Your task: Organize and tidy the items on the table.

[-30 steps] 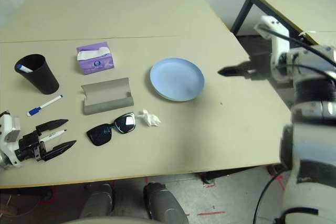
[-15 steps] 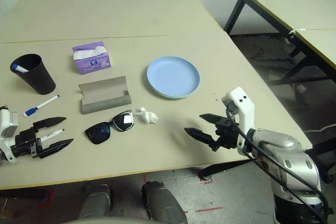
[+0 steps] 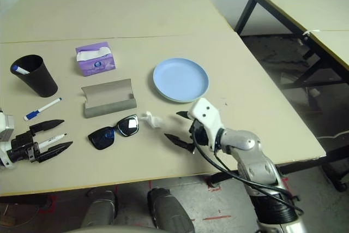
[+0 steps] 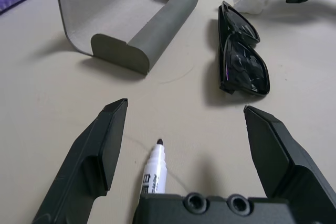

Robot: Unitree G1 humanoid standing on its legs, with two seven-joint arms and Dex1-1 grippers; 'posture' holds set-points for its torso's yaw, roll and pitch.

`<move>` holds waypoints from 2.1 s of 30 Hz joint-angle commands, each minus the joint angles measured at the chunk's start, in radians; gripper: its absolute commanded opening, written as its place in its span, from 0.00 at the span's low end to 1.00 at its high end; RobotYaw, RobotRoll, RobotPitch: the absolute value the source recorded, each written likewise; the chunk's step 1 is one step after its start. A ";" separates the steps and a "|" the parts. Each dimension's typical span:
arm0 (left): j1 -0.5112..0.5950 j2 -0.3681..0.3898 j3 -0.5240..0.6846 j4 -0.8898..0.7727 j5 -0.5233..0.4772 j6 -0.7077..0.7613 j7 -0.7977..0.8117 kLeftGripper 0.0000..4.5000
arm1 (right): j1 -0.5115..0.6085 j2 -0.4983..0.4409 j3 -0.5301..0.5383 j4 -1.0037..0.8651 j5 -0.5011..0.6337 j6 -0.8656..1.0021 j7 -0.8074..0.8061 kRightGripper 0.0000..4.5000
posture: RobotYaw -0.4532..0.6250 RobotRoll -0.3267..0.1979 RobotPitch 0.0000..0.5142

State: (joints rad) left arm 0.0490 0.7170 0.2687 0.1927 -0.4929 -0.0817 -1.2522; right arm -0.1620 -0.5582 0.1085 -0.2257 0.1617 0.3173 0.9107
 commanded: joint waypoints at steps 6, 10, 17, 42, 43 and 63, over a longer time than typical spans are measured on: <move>0.007 0.006 0.006 0.016 0.010 -0.019 -0.010 1.00 | -0.050 0.049 0.063 0.058 -0.001 0.000 -0.022 0.99 | 0.38 0.62 0.27; 0.007 0.007 0.003 0.017 0.011 -0.023 -0.016 1.00 | -0.051 0.053 0.077 0.065 -0.001 0.012 -0.030 0.99 | 0.38 0.62 0.26; 0.013 0.011 -0.014 -0.002 0.003 -0.012 -0.054 1.00 | -0.055 0.056 0.088 0.059 0.002 0.039 -0.042 0.99 | 0.38 0.62 0.24; 0.013 -0.018 -0.033 -0.004 0.016 -0.032 -0.070 1.00 | -0.137 0.112 0.110 0.183 -0.080 0.041 -0.164 0.01 | 0.39 0.62 0.24; 0.014 -0.020 -0.035 -0.004 0.018 -0.034 -0.070 1.00 | -0.137 0.115 0.109 0.183 -0.079 0.043 -0.166 0.01 | 0.39 0.62 0.23; -0.001 -0.054 -0.060 0.043 0.029 -0.069 -0.067 1.00 | -0.535 0.025 -0.076 0.476 -0.046 0.181 -0.244 0.01 | 0.39 0.62 0.24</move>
State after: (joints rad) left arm 0.0455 0.6686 0.2182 0.2197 -0.4721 -0.1363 -1.3162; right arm -0.6914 -0.5230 0.0175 0.1888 0.1483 0.5123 0.6811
